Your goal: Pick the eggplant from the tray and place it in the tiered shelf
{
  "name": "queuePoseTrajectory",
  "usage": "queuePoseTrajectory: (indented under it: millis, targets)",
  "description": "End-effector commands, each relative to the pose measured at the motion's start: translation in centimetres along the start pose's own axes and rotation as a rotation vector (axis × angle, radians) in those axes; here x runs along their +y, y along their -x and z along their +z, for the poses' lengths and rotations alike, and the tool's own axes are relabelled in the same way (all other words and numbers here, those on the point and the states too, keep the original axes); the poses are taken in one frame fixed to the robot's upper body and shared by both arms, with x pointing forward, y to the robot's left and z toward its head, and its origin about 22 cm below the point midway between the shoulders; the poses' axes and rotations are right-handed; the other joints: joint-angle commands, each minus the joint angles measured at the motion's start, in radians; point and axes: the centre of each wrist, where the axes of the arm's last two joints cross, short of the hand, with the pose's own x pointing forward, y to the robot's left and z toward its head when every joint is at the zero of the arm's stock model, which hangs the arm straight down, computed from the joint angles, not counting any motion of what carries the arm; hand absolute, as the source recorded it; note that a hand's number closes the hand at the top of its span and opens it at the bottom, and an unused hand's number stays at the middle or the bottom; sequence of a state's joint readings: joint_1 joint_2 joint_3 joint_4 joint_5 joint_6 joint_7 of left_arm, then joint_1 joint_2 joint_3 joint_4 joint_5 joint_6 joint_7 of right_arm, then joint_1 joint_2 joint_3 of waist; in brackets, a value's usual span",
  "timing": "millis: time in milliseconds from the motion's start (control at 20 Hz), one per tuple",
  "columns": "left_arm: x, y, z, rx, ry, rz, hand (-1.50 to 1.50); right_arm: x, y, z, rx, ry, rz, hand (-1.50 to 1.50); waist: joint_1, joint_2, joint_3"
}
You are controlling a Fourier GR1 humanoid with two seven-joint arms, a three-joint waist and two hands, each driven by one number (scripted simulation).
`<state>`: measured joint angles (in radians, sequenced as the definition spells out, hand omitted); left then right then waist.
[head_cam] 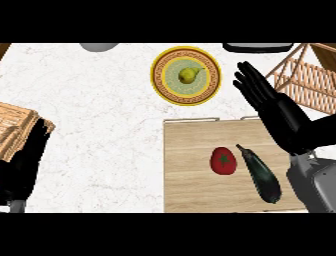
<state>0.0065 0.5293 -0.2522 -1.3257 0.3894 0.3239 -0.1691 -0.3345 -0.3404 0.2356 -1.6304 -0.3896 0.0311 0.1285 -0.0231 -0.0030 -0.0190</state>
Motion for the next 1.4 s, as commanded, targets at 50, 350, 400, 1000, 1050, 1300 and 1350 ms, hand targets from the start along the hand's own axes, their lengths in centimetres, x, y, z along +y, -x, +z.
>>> queuePoseTrajectory:
  millis: [50, 350, 400, 1000, 1050, 1300, 1350]
  targets:
    - [0.6, -1.3, -1.4, 0.016, 0.014, 0.009, 0.00, 1.1, 1.3, 1.2, 0.090, 0.101, 0.098, 1.50, 0.019, 0.002, 0.019]
    - [2.1, -0.4, -0.3, 0.065, 0.004, -0.009, 0.00, -7.6, 5.2, 3.9, 0.452, 0.586, 0.637, 1.50, -0.026, 0.004, -0.001]
    - [2.3, -1.0, -0.7, 0.072, 0.005, 0.007, 0.00, -6.7, 5.5, 3.5, 0.419, 0.648, 0.674, 1.50, -0.014, -0.002, 0.006]
    - [3.3, -1.1, -0.1, 0.088, 0.029, 0.018, 0.00, 5.1, 5.6, 1.9, 0.669, 0.666, 0.959, -1.50, 0.017, -0.009, 0.013]
    - [3.3, -3.0, -1.3, 0.085, 0.048, 0.028, 0.00, 6.1, 4.6, 1.1, 0.692, 0.648, 0.998, -1.50, 0.011, -0.012, 0.012]
    - [3.5, -2.5, -0.8, 0.100, 0.067, 0.019, 0.00, 6.5, 2.3, 0.7, 0.929, 0.509, 1.161, -1.50, 0.020, -0.006, 0.015]
    - [2.7, -2.3, -0.8, 0.086, 0.066, 0.013, 0.00, 7.8, 2.4, 0.3, 0.970, 0.444, 1.181, -1.50, 0.023, -0.005, 0.014]
